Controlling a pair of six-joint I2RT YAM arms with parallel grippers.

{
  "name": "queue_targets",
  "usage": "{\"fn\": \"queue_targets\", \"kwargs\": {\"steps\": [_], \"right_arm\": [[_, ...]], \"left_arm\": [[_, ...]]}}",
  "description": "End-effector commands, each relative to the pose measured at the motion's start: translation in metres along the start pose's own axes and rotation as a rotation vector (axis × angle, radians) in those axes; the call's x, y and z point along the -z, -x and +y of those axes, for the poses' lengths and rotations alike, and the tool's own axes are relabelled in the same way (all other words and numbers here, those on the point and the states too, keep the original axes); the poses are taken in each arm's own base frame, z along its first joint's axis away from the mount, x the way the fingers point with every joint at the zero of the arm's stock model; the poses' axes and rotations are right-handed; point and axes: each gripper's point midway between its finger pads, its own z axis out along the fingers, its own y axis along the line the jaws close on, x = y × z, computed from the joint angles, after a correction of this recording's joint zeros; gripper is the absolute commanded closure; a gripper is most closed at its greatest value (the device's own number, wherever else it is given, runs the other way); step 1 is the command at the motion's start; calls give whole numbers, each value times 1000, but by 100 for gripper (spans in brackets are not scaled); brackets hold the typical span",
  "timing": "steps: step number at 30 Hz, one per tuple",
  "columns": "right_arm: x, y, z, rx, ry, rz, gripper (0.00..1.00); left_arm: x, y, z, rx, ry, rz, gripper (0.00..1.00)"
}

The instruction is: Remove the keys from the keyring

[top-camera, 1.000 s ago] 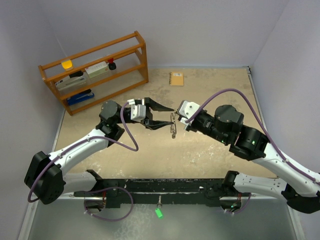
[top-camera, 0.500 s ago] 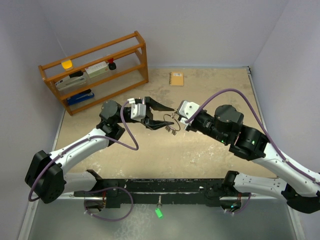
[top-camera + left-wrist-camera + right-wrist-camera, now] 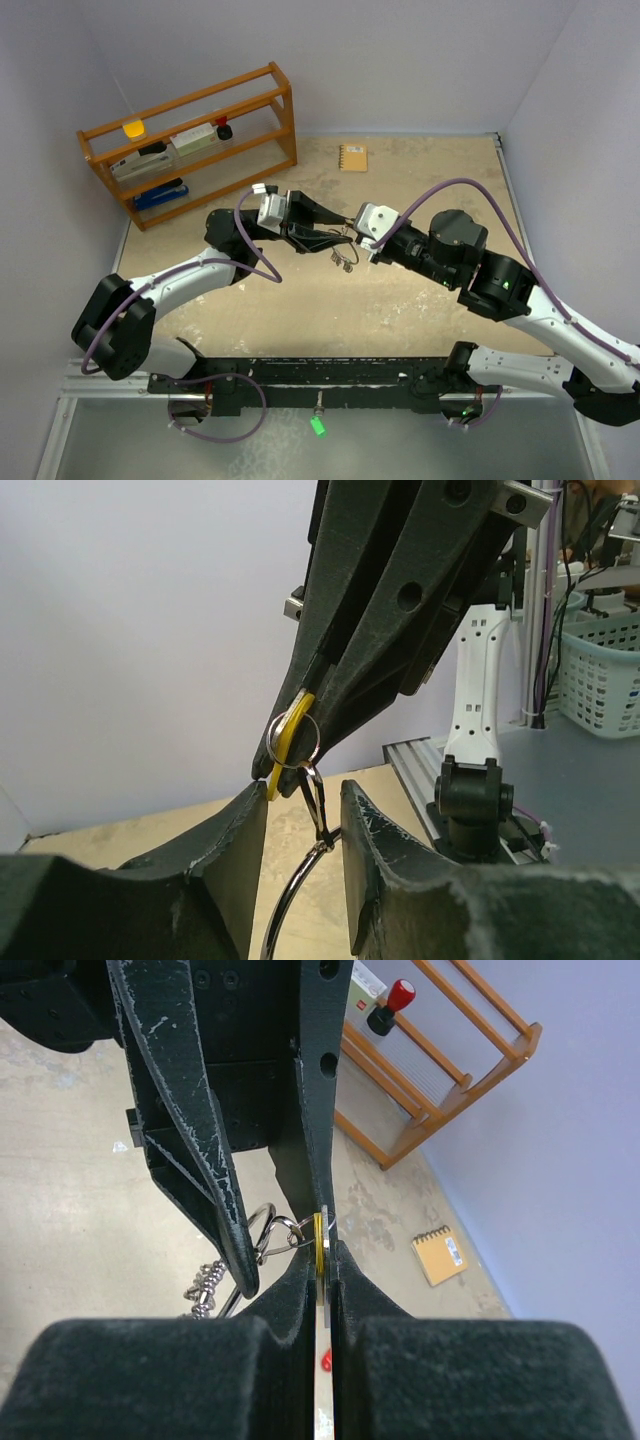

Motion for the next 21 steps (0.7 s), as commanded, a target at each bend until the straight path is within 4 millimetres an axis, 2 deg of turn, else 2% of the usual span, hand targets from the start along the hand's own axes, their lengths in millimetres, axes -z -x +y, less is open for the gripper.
{"fn": "queue_targets", "kwargs": {"steps": [1, 13, 19, 21], "right_arm": [[4, 30, -16, 9, -48, -98, 100], [9, 44, -26, 50, -74, -134, 100], [7, 50, -27, 86, -64, -144, 100], [7, 52, -28, 96, -62, -145, 100]], "left_arm": [[-4, 22, -11, -25, -63, -54, 68], [-5, 15, -7, 14, -65, -36, 61], [-7, 14, -3, 17, -62, -36, 62], [-7, 15, -3, 17, -63, -36, 66]]}}
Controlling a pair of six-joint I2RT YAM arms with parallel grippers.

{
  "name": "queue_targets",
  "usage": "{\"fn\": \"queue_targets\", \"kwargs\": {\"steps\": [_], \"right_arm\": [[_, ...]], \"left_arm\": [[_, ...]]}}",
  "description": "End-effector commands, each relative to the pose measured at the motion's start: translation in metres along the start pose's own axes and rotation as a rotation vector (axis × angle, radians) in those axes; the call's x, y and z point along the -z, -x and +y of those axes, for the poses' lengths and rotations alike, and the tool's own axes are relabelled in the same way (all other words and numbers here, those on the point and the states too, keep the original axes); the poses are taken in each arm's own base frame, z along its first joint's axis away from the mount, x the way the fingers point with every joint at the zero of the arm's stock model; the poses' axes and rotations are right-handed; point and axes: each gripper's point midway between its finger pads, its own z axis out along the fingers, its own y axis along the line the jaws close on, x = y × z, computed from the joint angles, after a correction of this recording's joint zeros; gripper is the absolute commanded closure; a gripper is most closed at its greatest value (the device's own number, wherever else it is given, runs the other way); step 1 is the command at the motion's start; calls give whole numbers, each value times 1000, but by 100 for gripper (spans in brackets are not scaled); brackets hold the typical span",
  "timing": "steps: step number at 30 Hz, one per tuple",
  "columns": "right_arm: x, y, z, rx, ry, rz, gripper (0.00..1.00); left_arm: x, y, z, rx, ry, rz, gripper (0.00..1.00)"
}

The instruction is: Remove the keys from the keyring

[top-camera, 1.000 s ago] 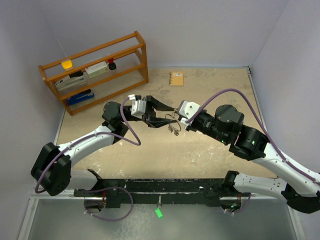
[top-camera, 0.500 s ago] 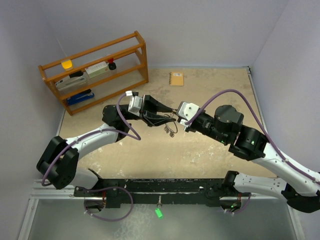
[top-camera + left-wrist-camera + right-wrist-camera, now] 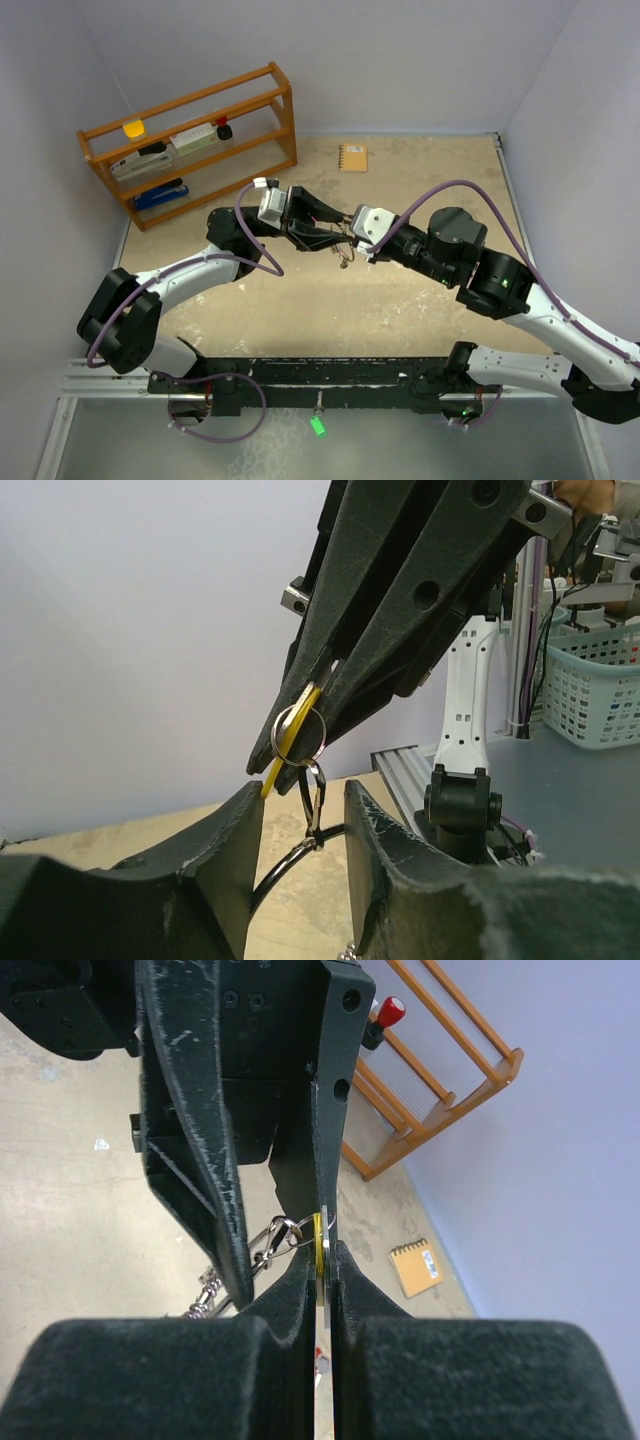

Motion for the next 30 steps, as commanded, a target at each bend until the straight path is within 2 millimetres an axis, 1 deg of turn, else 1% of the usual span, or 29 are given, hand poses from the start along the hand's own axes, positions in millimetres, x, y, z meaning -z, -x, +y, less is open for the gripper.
{"fn": "queue_targets", "kwargs": {"steps": [1, 3, 6, 7, 10, 14, 17, 22, 23, 24, 26, 30], "right_arm": [[8, 44, -27, 36, -63, -128, 100], [8, 45, -28, 47, -63, -130, 100], [9, 49, -30, 65, -65, -142, 100], [10, 50, -30, 69, -67, -145, 100], [10, 52, -33, 82, -74, -148, 100], [11, 55, -36, 99, -88, -155, 100], [11, 56, -40, 113, -102, -157, 100], [16, 61, -49, 131, -144, -173, 100], [17, 63, -51, 132, -154, -183, 100], [19, 64, -52, 134, -162, -188, 100], [22, 66, -55, 135, -178, -199, 100], [28, 69, -58, 134, -188, -211, 100]], "left_arm": [[-6, 14, -5, -31, -46, -20, 69], [-6, 15, -5, -33, -51, -17, 78], [-6, 13, -5, -30, -51, -13, 86], [-6, 13, -5, -29, -51, -13, 88], [-6, 11, -4, -24, -53, -8, 88], [-6, 11, -5, -18, -56, -5, 86], [-6, 9, -5, -16, -61, -1, 82], [-6, 6, -4, -5, -52, 9, 81], [-6, 5, -3, -7, -49, 12, 84], [-5, 3, -1, -8, -45, 18, 90], [-5, -1, 2, -10, -27, 35, 99], [-1, -13, 14, -46, 28, 88, 100]]}}
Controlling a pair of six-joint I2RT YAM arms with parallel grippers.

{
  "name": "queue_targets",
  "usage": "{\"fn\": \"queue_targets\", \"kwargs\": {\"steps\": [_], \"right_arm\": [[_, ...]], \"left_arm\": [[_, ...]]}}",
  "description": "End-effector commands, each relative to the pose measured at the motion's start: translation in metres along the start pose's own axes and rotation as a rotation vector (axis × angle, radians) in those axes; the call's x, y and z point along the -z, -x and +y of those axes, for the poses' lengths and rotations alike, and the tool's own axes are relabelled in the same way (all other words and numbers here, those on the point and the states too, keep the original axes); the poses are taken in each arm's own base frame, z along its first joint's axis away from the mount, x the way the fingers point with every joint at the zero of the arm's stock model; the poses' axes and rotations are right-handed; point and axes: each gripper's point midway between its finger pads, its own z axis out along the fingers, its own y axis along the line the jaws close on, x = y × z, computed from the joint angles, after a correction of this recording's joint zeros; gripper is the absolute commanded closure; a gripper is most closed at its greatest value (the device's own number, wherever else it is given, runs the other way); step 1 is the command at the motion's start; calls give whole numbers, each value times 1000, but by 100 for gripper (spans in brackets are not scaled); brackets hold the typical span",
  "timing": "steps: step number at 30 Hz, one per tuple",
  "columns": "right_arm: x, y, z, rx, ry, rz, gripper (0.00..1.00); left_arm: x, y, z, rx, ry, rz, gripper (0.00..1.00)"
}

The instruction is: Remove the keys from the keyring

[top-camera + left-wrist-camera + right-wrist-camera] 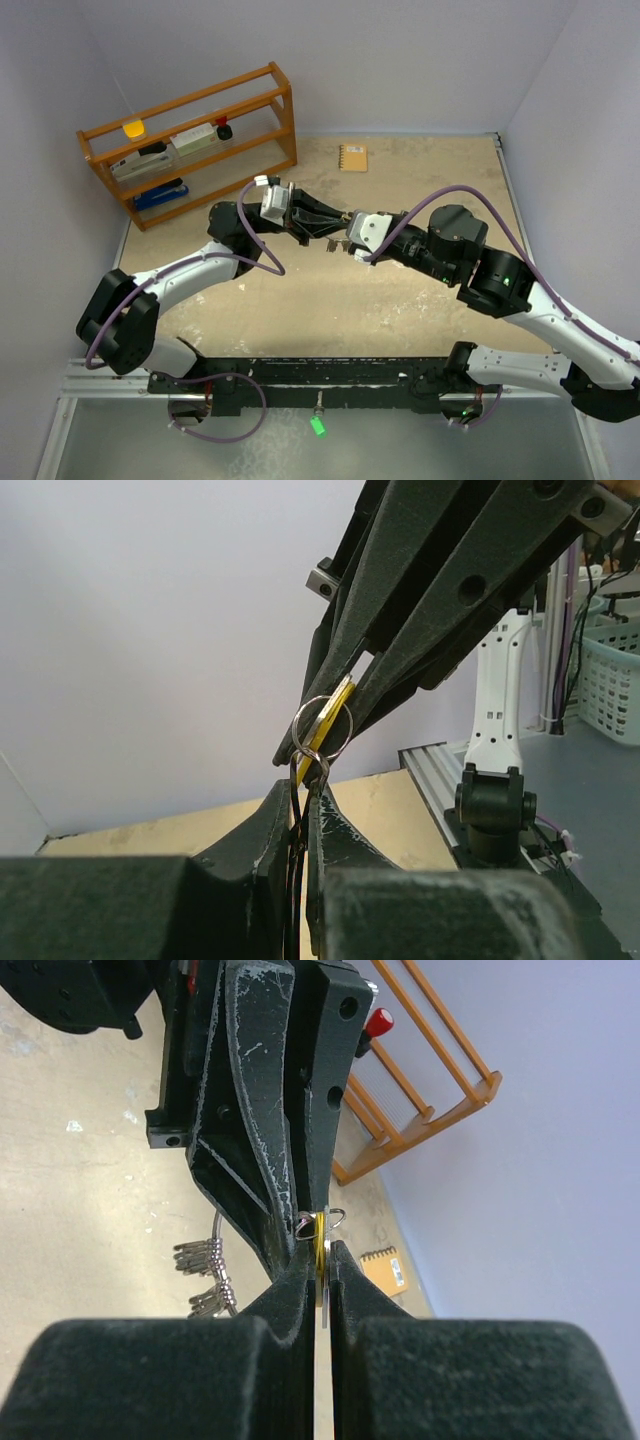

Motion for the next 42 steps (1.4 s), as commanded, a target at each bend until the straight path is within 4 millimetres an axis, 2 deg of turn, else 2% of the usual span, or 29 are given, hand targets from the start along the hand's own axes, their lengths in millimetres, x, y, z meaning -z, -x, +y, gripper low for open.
{"fn": "queue_targets", "kwargs": {"steps": [1, 5, 9, 16, 25, 37, 42], "right_arm": [[28, 54, -59, 21, -213, -185, 100], [30, 56, -60, 23, -217, -195, 100], [31, 57, -61, 25, -219, -200, 100], [33, 57, -62, 24, -221, -195, 100], [35, 55, -62, 19, -231, -188, 100], [34, 51, -65, 21, -250, -171, 100], [35, 52, -67, 22, -256, -172, 100]], "left_arm": [[1, -15, 2, -21, 6, 89, 100], [5, -21, 6, -48, 32, 142, 100], [14, -37, 12, -67, 72, 228, 100], [33, -55, 40, -129, 241, 370, 100], [57, -42, 85, -177, 545, 398, 100], [68, -59, 82, -206, 536, 472, 100], [83, -73, 89, -214, 585, 549, 100]]}}
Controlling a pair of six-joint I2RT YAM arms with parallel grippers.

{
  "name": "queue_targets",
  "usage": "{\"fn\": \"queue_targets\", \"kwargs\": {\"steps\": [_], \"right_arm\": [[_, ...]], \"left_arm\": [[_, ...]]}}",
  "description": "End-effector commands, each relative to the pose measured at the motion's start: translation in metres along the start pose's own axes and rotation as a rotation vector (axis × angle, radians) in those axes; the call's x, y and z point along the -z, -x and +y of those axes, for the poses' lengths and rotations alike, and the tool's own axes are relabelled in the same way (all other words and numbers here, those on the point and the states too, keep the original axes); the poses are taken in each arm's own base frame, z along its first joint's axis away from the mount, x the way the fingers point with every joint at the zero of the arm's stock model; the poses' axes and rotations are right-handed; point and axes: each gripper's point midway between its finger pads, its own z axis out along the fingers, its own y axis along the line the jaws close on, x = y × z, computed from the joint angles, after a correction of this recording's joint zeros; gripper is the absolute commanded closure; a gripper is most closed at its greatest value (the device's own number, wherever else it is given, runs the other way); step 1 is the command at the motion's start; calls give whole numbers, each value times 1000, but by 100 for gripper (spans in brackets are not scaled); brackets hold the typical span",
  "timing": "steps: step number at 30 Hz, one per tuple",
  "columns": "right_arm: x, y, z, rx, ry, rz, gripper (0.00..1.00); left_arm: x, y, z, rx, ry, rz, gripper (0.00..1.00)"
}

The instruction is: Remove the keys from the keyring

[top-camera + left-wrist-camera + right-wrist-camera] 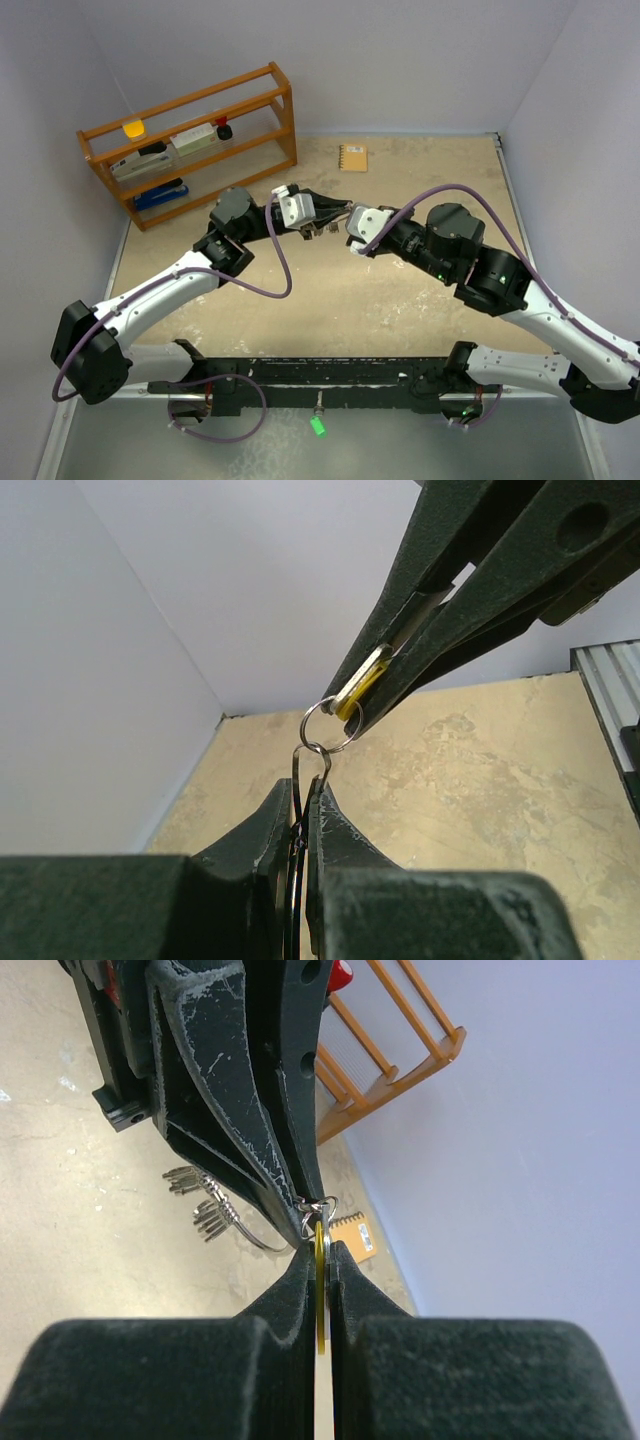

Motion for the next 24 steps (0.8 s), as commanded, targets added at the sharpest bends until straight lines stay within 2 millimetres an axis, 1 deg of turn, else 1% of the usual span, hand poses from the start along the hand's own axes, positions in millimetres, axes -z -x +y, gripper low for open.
{"fn": "queue_targets", "kwargs": {"steps": [1, 6, 9, 11, 15, 16, 17, 19, 21, 24], "right_arm": [[34, 64, -58, -34, -184, -242, 100], [33, 62, -59, -35, -194, -233, 100], [33, 62, -60, -36, -202, -230, 100], [33, 61, -60, -38, -204, -230, 100], [31, 57, -59, -45, -213, -221, 100], [30, 56, -59, -47, -216, -214, 100], [30, 55, -60, -47, -222, -209, 100], [31, 55, -61, -50, -227, -208, 100], [33, 56, -62, -52, -230, -212, 100], [34, 56, -62, -54, -231, -217, 100]], "left_arm": [[33, -88, 40, 47, 241, 313, 100], [42, -104, 48, 30, 297, 388, 100], [49, -115, 60, 26, 369, 442, 100], [51, -116, 69, 37, 424, 449, 100], [52, -105, 88, 46, 525, 430, 100], [52, -105, 92, 43, 541, 437, 100], [54, -109, 94, 42, 550, 461, 100], [54, -117, 96, 39, 548, 506, 100], [52, -121, 90, 37, 506, 519, 96], [46, -113, 75, 35, 428, 451, 95]]}}
